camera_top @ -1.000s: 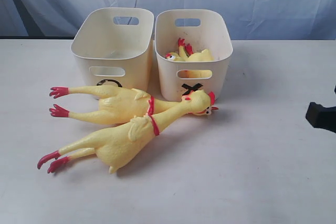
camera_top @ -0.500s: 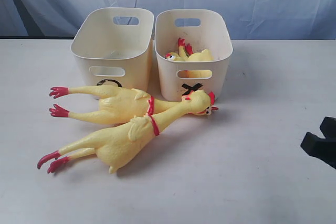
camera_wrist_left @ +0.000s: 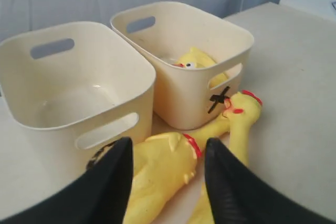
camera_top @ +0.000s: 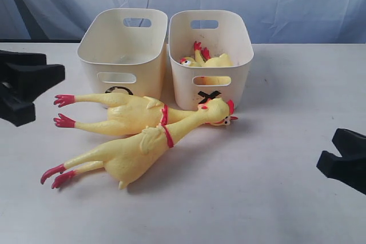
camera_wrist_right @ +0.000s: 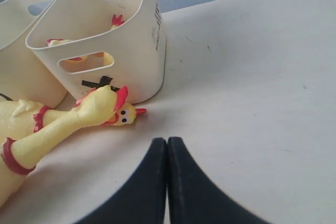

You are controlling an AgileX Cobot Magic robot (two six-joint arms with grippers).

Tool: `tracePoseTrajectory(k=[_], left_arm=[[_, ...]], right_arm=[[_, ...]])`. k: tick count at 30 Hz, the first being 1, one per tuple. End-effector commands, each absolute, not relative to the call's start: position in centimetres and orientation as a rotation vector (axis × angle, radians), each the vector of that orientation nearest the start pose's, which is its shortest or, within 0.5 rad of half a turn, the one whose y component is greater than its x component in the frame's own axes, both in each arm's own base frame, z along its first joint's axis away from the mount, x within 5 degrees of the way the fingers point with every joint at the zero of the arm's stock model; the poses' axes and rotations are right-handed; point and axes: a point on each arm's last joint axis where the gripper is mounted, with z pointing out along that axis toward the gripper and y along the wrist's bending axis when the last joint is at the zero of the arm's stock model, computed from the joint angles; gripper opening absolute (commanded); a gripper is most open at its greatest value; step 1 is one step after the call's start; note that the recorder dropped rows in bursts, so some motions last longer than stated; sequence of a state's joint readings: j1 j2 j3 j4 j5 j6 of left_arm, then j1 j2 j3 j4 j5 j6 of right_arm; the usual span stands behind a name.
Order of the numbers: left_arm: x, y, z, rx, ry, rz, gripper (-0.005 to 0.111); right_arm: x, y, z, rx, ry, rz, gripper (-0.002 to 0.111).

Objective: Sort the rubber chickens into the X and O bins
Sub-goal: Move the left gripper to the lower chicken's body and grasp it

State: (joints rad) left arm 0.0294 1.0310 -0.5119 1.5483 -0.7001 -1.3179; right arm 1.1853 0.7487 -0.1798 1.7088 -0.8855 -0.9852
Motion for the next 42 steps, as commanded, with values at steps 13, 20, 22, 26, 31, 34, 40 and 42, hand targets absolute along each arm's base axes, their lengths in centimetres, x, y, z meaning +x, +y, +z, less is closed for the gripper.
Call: tracePoseTrajectory(k=[13,20,22,26,31,34,40,42], left_arm=[[22.2,-12.0,20.4,1.106,2.027,-0.507,0.05],[22.8,-13.1,18.6,1.144,2.081,-0.463,0.065],[22.9,-13.2,18.5,1.147,2.086,-0.468,0.065],[22.7,-13.4,18.3,1.165,2.085,-0.517,0.064],[22.8,-13.6,17.3,1.176,2.122,-0.539,0.064],[23.0,-13.7,16.3,1.184,2.155,-0.554,0.064],[23.1,-13.7,15.8,1.184,2.174,-0.551,0.055],[23.2,-13.7,15.7,1.185,2.179,-0.552,0.049]], right_arm=[[10.1,6.7,21.2,0.029,1.971,0.334,-0.001],[10.1,6.8,21.1,0.023,1.975,0.342,-0.001],[10.0,6.8,21.1,0.02,1.977,0.347,-0.001],[10.0,6.8,21.1,0.02,1.977,0.347,-0.001],[10.0,6.9,21.1,0.017,1.979,0.351,-0.001],[10.0,6.9,21.1,0.017,1.979,0.351,-0.001],[10.0,6.9,21.1,0.017,1.979,0.351,-0.001],[10.0,6.9,21.1,0.017,1.979,0.351,-0.001]])
